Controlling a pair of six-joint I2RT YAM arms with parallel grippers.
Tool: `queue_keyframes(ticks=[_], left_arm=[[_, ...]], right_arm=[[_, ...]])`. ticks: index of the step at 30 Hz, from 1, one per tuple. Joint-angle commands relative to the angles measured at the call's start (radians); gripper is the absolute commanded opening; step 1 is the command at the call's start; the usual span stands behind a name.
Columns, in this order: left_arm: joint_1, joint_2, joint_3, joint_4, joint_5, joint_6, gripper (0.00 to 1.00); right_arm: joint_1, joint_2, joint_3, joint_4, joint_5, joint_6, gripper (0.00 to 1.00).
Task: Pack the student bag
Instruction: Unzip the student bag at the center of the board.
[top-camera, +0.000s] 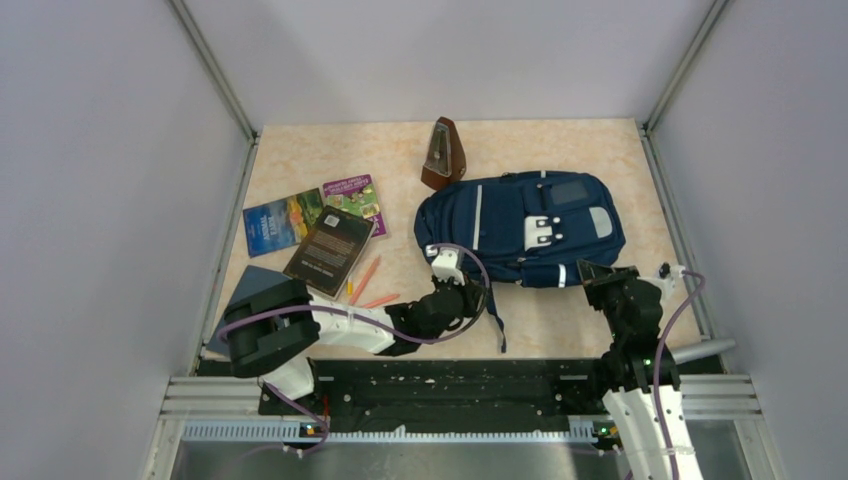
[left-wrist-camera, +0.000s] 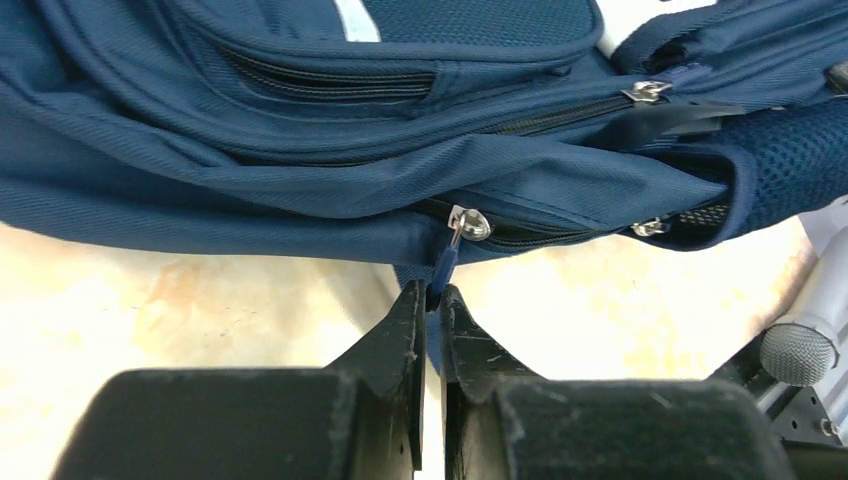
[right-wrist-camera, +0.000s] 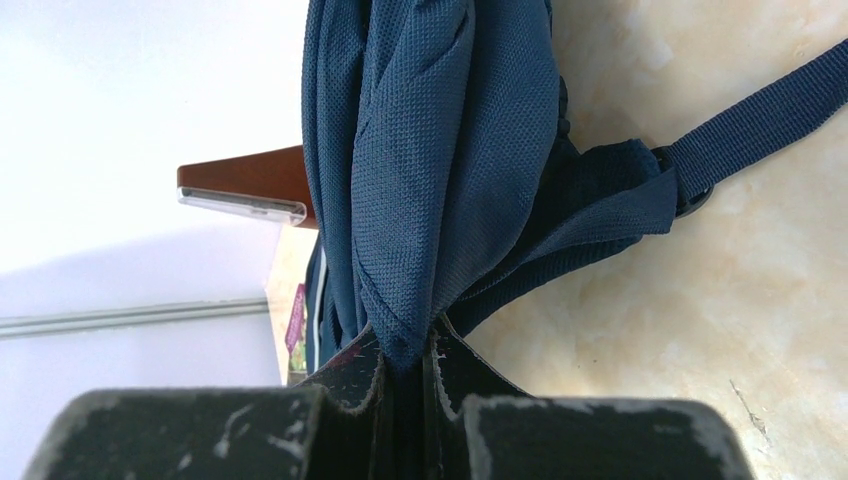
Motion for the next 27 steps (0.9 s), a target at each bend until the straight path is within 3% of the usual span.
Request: queue_keyframes(ticks=[1, 27], left_arm=[[0.033, -0.051, -0.031, -0.063, -0.108, -0.01, 0.0], [0.143, -0.084, -0.074, -0.203, -0.054, -0.057, 0.0]], right_arm=[[0.002, -0.014, 0.013, 0.081, 0.082, -0.027, 0.0], [0.002, -0.01, 0.019, 0.045, 0.185, -0.156, 0.0]])
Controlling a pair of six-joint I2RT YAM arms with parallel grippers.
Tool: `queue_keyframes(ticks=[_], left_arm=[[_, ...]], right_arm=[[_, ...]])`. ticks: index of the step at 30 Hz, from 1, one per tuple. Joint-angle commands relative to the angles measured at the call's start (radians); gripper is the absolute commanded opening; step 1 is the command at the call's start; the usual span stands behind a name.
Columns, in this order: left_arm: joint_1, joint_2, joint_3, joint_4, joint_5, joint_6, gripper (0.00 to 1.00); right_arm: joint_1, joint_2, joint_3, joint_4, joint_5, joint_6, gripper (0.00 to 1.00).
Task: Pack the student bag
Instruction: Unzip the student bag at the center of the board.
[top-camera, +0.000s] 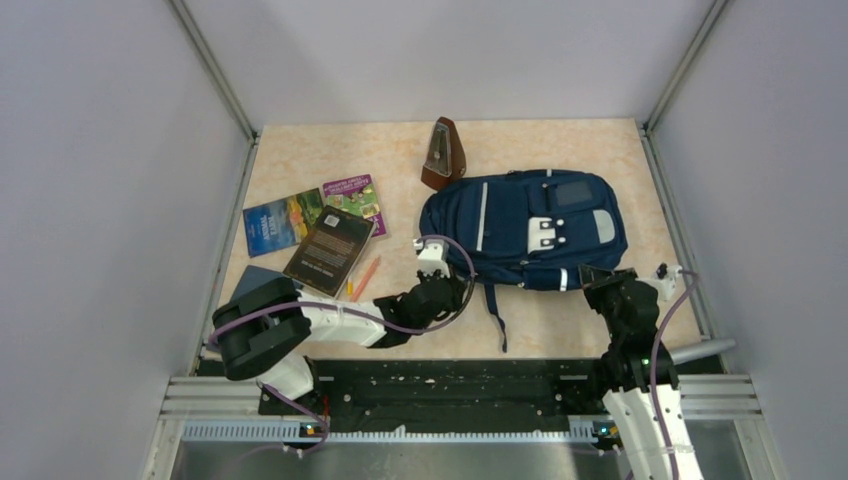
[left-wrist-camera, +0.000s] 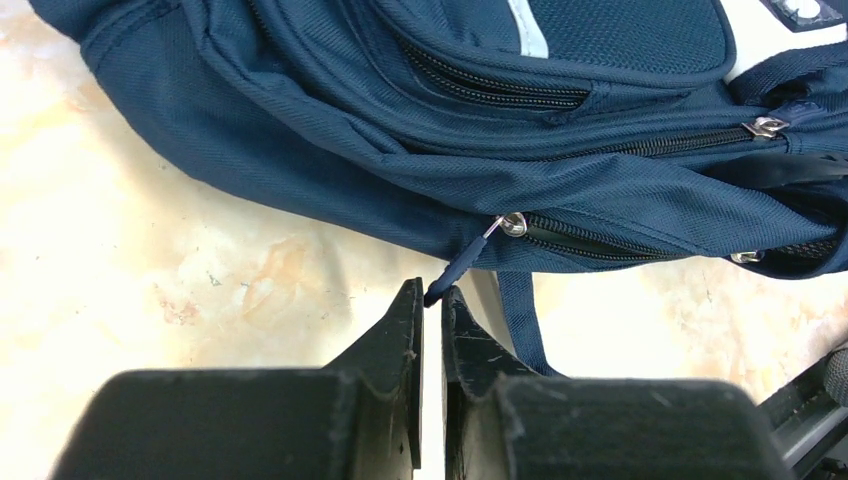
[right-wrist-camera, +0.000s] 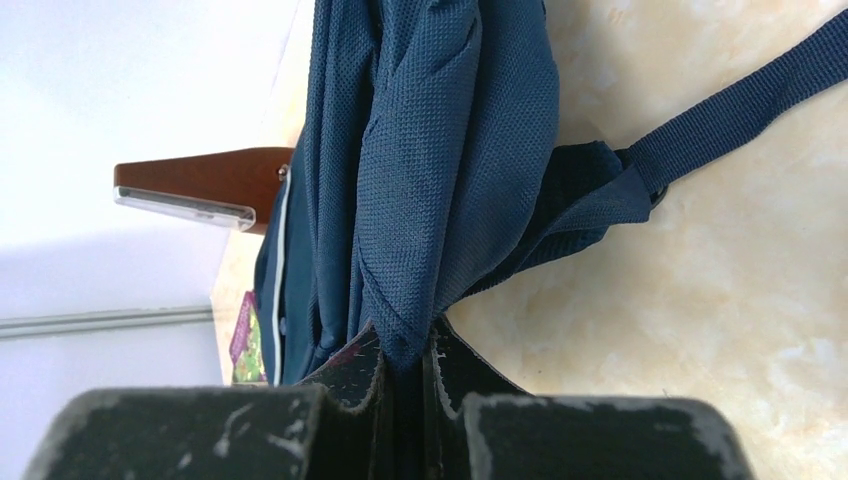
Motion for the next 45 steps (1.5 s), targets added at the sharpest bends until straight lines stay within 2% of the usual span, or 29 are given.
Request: queue_keyframes(ticks=[1, 3, 6, 8, 9, 10, 11, 12, 14, 17, 21, 27, 35, 37, 40, 43, 45], left_arm=[[0.052, -0.031, -0.038, -0.073, -0.088, -0.016, 0.0], [0.052, -0.033, -0.054, -0.018, -0.052, 0.012, 0.0], [0.052, -0.033, -0.089, 0.106, 0.036, 0.095, 0.0], [0.052, -0.033, -0.102, 0.155, 0.084, 0.132, 0.0], [0.053, -0.033, -0.103, 0.161, 0.102, 0.145, 0.0], [0.053, -0.034, -0.101, 0.16, 0.116, 0.156, 0.0], [0.053, -0.035, -0.099, 0.155, 0.127, 0.165, 0.0], [0.052, -0.036, -0.099, 0.151, 0.134, 0.17, 0.0], [0.052, -0.039, -0.097, 0.141, 0.142, 0.178, 0.0], [0.052, -0.043, -0.096, 0.128, 0.142, 0.184, 0.0], [0.052, -0.053, -0.094, 0.103, 0.142, 0.182, 0.0], [0.052, -0.07, -0.099, 0.087, 0.136, 0.179, 0.0], [0.052, -0.077, -0.097, 0.079, 0.135, 0.182, 0.0], [0.053, -0.079, -0.097, 0.079, 0.137, 0.183, 0.0], [0.053, -0.079, -0.099, 0.079, 0.137, 0.181, 0.0], [0.053, -0.08, -0.1, 0.079, 0.139, 0.18, 0.0], [0.053, -0.081, -0.102, 0.079, 0.14, 0.18, 0.0]], right_arm=[[-0.004, -0.007, 0.042, 0.056, 0.137, -0.085, 0.0], [-0.005, 0.0, 0.049, 0.055, 0.132, -0.112, 0.02], [-0.004, 0.024, 0.064, 0.058, 0.121, -0.167, 0.11], [-0.004, 0.045, 0.077, 0.062, 0.108, -0.214, 0.26], [-0.004, 0.056, 0.085, 0.062, 0.104, -0.238, 0.37], [-0.004, 0.067, 0.093, 0.068, 0.1, -0.256, 0.55], [-0.005, 0.079, 0.1, 0.076, 0.092, -0.278, 0.66], [-0.004, 0.095, 0.103, 0.087, 0.082, -0.3, 0.75], [-0.004, 0.14, 0.122, 0.105, 0.055, -0.35, 0.82], [-0.004, 0.211, 0.149, 0.125, 0.015, -0.401, 0.86], [-0.005, 0.281, 0.175, 0.175, -0.062, -0.476, 0.86], [-0.004, 0.301, 0.245, 0.094, 0.142, -0.538, 0.89], [-0.004, 0.282, 0.319, 0.048, 0.257, -0.6, 0.94], [-0.005, 0.282, 0.315, 0.08, 0.178, -0.625, 0.94], [-0.005, 0.315, 0.294, 0.167, -0.043, -0.668, 0.93], [-0.004, 0.418, 0.29, 0.222, -0.24, -0.691, 0.89], [0.008, 0.486, 0.287, 0.244, -0.319, -0.705, 0.88]])
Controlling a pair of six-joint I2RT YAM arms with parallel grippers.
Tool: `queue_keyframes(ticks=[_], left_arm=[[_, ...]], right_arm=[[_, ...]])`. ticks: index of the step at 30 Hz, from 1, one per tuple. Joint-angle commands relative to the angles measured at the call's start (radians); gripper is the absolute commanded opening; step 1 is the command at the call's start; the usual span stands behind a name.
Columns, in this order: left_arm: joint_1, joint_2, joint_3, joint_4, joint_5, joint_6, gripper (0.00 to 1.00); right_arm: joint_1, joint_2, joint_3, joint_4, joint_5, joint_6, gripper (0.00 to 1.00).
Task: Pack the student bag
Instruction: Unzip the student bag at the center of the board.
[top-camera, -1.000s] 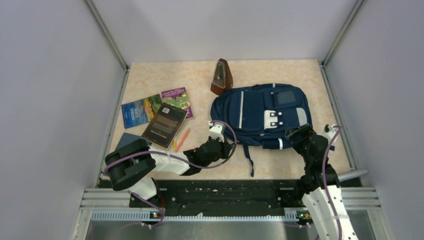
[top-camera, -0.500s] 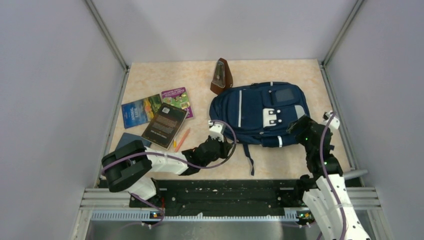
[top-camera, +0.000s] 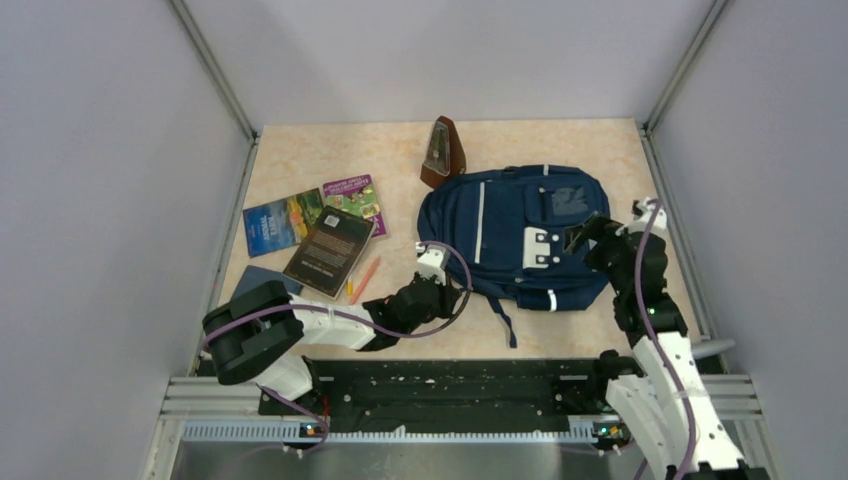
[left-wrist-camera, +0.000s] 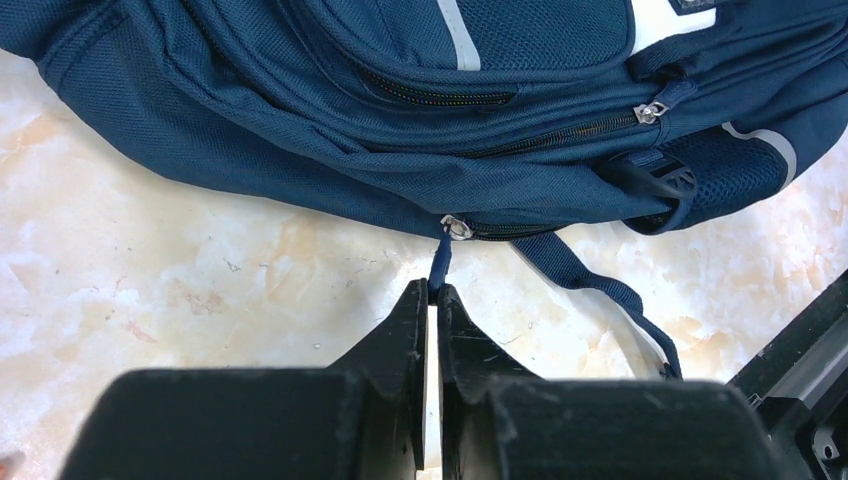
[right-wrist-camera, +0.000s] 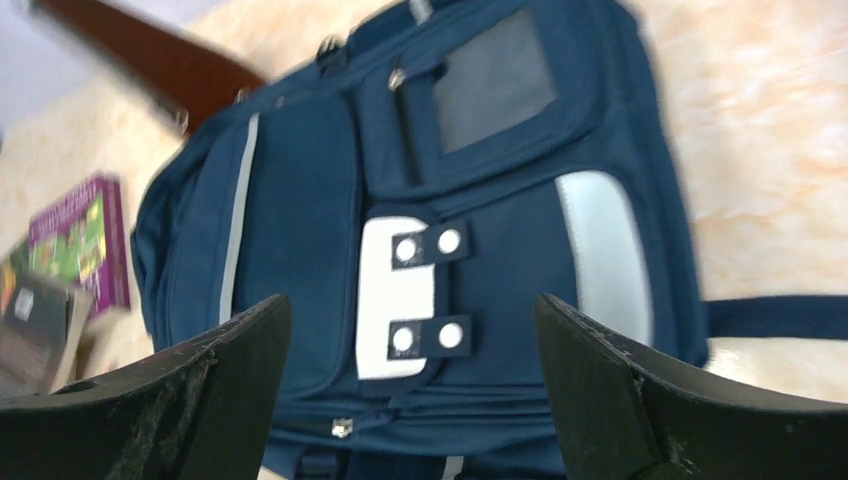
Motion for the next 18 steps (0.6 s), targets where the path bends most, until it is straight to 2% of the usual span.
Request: queue_keyframes(ticks=[1, 4, 12, 18], left_arm=[[0.009, -0.034, -0.009, 0.011, -0.028, 0.012, 0.0], [0.009, -0.038, -0.016, 0.009, -0.034, 0.012, 0.0], [0.009, -0.044, -0.009, -0.009, -0.043, 0.011, 0.0], [0.009, -0.054, -0.006, -0.023, -0.043, 0.008, 0.0]], right_arm=[[0.026, 0.144, 0.006, 0.109, -0.286, -0.067, 0.87], [0.133, 0.205, -0.003, 0.142, -0.29, -0.106, 0.86], [0.52, 0.33, -0.023, 0.232, -0.037, -0.221, 0.86], [0.667, 0.485, -0.003, 0.293, 0.093, -0.287, 0.72]])
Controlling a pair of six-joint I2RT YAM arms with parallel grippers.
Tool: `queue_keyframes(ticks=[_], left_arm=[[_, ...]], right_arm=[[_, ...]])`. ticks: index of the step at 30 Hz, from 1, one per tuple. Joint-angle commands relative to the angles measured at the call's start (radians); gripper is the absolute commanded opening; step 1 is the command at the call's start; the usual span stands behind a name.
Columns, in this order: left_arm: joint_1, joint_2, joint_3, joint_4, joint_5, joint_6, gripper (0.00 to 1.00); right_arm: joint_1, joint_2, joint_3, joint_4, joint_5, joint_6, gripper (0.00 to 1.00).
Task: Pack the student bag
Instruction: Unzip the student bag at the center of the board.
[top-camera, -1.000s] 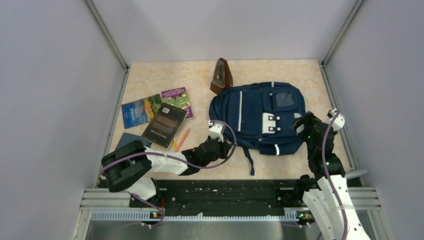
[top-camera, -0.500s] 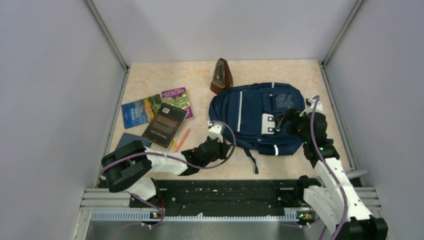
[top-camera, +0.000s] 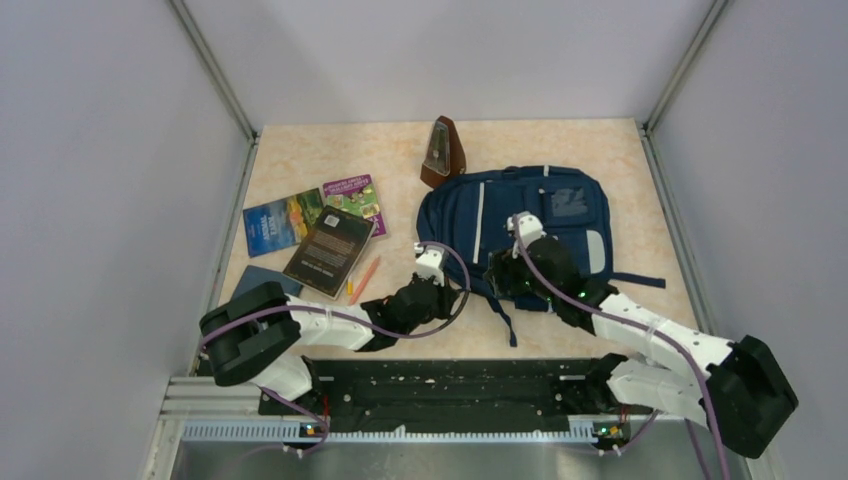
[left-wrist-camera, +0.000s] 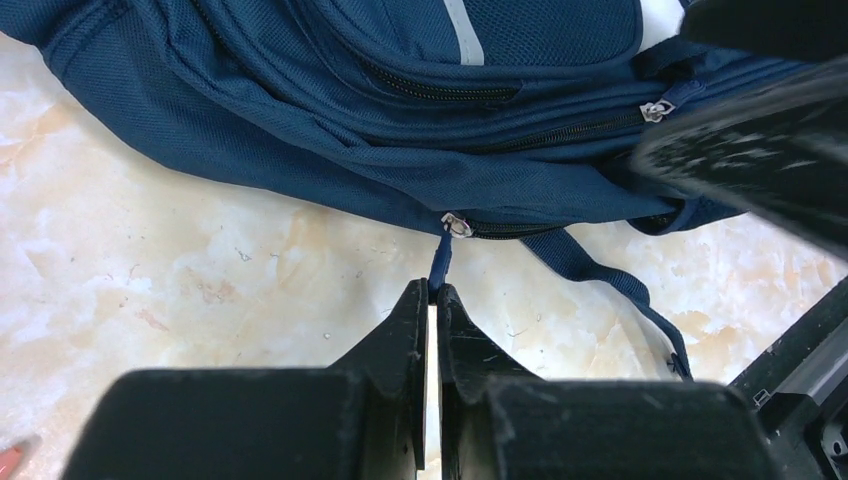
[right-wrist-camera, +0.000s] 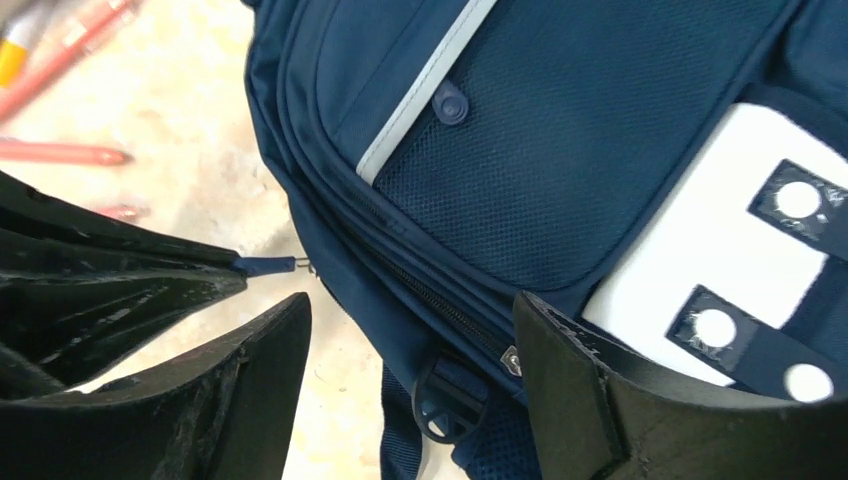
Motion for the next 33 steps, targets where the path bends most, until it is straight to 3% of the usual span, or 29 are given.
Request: queue_keyframes(ticks=[1, 11, 14, 22, 25, 28, 33], left_arm=[[0.009, -0.041, 0.003, -0.011, -0.041, 0.009, 0.0], [0.009, -0.049, 0.008, -0.03, -0.054, 0.009, 0.0], [0.009, -0.046, 0.013, -0.035, -0.051, 0.012, 0.0], [0.009, -0.05, 0.022, -0.054, -0.061, 0.018, 0.0], [0.009, -0.051, 0.019, -0.056, -0.067, 0.017, 0.0], [0.009, -0.056, 0.019, -0.067, -0.087, 0.012, 0.0], [0.009, -0.067, 0.025, -0.128, -0.172, -0.014, 0.0]], right_arm=[[0.09, 0.098, 0.017, 0.099, 0.149, -0.079, 0.7], [0.181, 0.249, 0.027, 0.158, 0.192, -0.078, 0.57], [0.195, 0.286, 0.03, 0.181, 0.184, -0.086, 0.48], [0.221, 0.355, 0.064, 0.201, 0.166, -0.091, 0.43], [0.226, 0.361, 0.064, 0.21, 0.151, -0.086, 0.26], [0.227, 0.351, 0.064, 0.201, 0.166, -0.077, 0.01], [0.227, 0.276, 0.042, 0.202, 0.179, -0.076, 0.0]])
